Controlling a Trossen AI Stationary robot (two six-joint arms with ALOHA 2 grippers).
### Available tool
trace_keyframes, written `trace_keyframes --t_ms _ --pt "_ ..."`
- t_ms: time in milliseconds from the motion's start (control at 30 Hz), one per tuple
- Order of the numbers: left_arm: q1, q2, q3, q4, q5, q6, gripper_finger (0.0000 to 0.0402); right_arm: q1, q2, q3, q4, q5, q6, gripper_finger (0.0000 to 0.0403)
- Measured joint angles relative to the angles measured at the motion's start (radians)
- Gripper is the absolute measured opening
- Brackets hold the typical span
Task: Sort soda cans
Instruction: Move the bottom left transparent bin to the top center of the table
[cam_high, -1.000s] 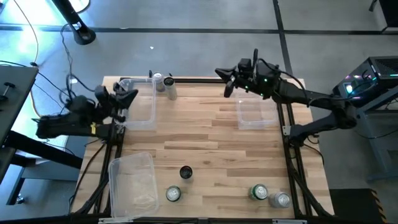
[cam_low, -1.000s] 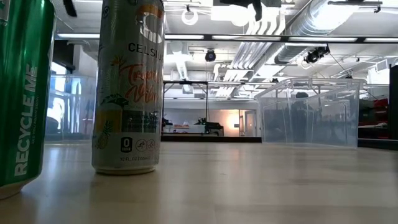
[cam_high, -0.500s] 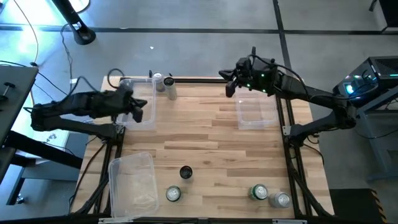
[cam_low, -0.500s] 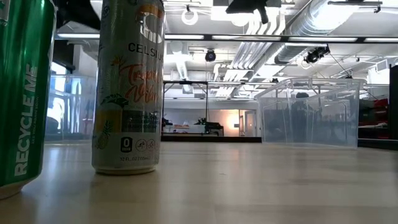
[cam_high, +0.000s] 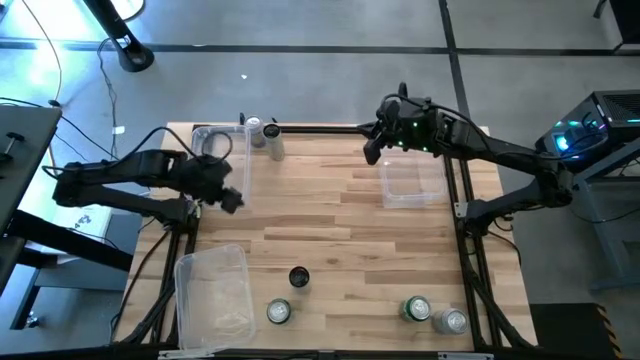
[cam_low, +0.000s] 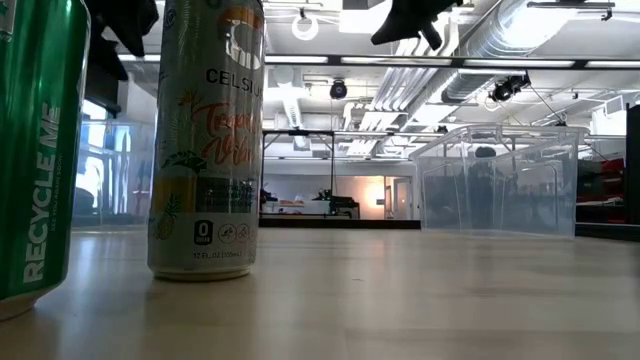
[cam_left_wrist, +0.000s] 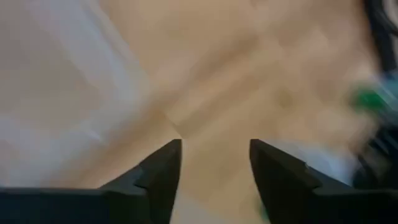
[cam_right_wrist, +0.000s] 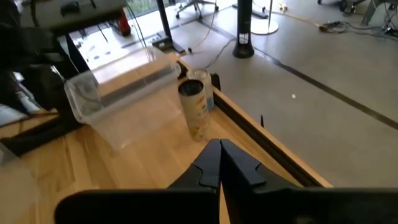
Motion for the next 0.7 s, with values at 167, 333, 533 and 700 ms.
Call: trace_keyframes --t_ms 167,333,533,700 --pt "-0.077 -0.011 0.004 0.070 0.269 -0.058 0.0235 0.000 0.000 0.000 -0.012 0.000 -0.029 0.0000" --pt "-0.221 -0.003 0.035 0.028 0.224 -0.112 0.0241 0.000 0.000 0.000 -0.041 0.000 -0.018 0.0000" --pt "-0.399 0.080 0.049 -0.103 0.124 -0.122 0.0241 0.000 0.000 -0.022 -0.045 0.000 -0.018 0.0000" --pt "-0.520 0.179 0.049 -0.185 0.017 -0.074 0.0241 0.000 0.000 -0.035 -0.045 0.021 -0.013 0.0000"
